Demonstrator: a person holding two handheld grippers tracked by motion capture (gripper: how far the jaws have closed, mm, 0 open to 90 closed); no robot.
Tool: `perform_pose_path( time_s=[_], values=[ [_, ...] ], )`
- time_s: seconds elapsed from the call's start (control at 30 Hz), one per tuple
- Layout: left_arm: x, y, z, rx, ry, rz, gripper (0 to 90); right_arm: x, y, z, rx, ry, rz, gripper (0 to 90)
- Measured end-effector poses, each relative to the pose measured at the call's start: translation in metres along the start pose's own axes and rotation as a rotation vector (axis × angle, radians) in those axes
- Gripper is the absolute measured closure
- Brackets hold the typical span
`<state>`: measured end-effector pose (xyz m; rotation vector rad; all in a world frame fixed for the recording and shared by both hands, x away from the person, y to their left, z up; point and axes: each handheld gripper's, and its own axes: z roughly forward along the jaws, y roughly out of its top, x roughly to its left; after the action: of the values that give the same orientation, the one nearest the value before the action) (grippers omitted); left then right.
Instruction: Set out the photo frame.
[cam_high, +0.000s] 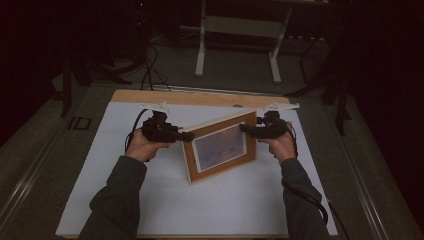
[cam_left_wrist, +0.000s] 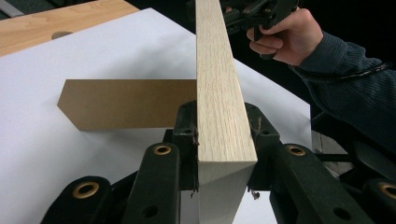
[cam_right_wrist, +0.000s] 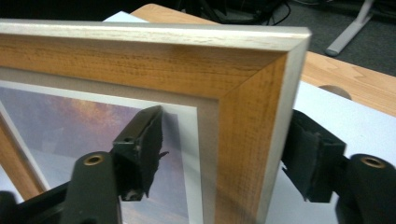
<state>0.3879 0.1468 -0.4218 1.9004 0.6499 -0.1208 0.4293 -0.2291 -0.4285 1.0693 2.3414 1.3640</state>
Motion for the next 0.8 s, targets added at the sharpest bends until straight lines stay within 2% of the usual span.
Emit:
perform_pose_path(
  time_s=[0.33,0.53,0.8],
  values=[
    [0.003,0.0,0.0,-0.015,0.002,0.001,71.5,-0.002,0.001,0.003,0.022,0.02,-0.025,30.0],
    [0.004,0.0,0.001,-0.029,0.015,0.0,71.6,-0.007,-0.001,0.0,0.007,0.038,0.006,36.2],
    [0.005,0.001,0.001,-0.04,0.059,0.009,71.1,-0.012,-0.006,-0.006,-0.012,0.056,0.033,45.0]
  ],
)
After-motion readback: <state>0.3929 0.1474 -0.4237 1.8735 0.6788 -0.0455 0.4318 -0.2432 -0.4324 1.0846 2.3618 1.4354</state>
